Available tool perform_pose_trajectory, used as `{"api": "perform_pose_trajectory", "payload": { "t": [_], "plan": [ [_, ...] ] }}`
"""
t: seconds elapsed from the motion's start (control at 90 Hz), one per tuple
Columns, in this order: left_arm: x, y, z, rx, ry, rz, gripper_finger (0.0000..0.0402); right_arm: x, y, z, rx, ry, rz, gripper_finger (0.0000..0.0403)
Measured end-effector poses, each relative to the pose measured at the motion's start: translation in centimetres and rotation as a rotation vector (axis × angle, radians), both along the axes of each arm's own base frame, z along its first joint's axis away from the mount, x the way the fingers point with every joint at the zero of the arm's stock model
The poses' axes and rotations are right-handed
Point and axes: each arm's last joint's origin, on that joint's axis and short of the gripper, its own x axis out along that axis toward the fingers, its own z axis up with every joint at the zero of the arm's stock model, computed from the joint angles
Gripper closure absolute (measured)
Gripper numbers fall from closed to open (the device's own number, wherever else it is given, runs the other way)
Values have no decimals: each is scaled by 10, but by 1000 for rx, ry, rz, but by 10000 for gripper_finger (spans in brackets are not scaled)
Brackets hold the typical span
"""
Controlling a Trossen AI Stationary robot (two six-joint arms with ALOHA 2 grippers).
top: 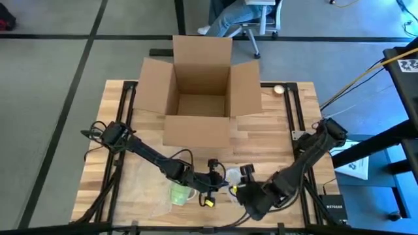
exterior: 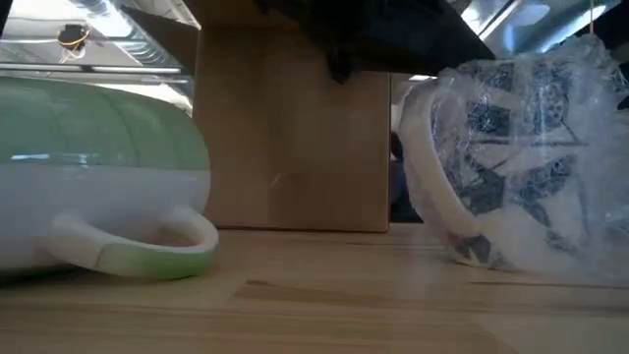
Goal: Wrap mug
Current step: Put the wrapped blue mug into the brown cardboard box
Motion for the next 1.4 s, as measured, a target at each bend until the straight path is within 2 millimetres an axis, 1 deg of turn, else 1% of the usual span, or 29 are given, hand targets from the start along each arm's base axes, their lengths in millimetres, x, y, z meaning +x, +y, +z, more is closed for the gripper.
{"api": "perform_pose_trajectory", "payload": {
  "t": [0.1,0.167,0.256,0.322,0.378,0.433,0.478,0.578,0.622,0.689,0.756,0.867,0.956,1.033,1.089,1.211,1.278,1.356,1.4],
  "plan": [
    [0,0,0,0,0,0,402,6,-3,-26,2,55,-19,171],
    [0,0,0,0,0,0,402,14,-5,-43,38,96,-27,153],
    [0,0,0,0,0,1,402,23,-8,-62,15,130,-35,144],
    [0,0,0,1,1,1,402,28,-9,-72,-4,151,-31,151],
    [0,-1,0,2,-1,1,402,32,-9,-79,-15,161,-20,173],
    [-1,-2,0,2,-2,1,402,33,-10,-82,-11,177,-19,210],
    [-2,-3,1,4,-5,1,402,33,-10,-83,14,192,-31,252],
    [-6,-9,5,-3,-9,-19,402,33,-10,-82,73,220,-61,364],
    [-10,-14,7,-11,0,-37,402,28,-8,-80,75,243,-53,380],
    [-15,-22,12,-33,-5,-57,402,24,-3,-77,73,254,-45,379],
    [-22,-29,21,-52,-25,-75,402,21,6,-66,123,257,-16,380],
    [-34,-40,39,-64,-60,-106,402,8,19,-36,182,239,35,392],
    [-47,-49,46,-59,-33,-133,402,1,33,-12,239,176,89,391],
    [-60,-54,57,-69,-15,-144,402,-5,40,12,261,109,112,392],
    [-69,-58,64,-69,-5,-144,402,-4,42,33,280,32,119,392],
    [-86,-60,73,-59,40,-131,402,1,40,73,237,-139,166,392],
    [-94,-60,77,-66,62,-120,402,8,36,96,203,-233,200,392],
    [-103,-60,81,-88,98,-95,402,15,26,123,168,-326,215,393],
    [-108,-59,81,-97,128,-78,402,20,18,137,130,-386,189,393]
  ]
}}
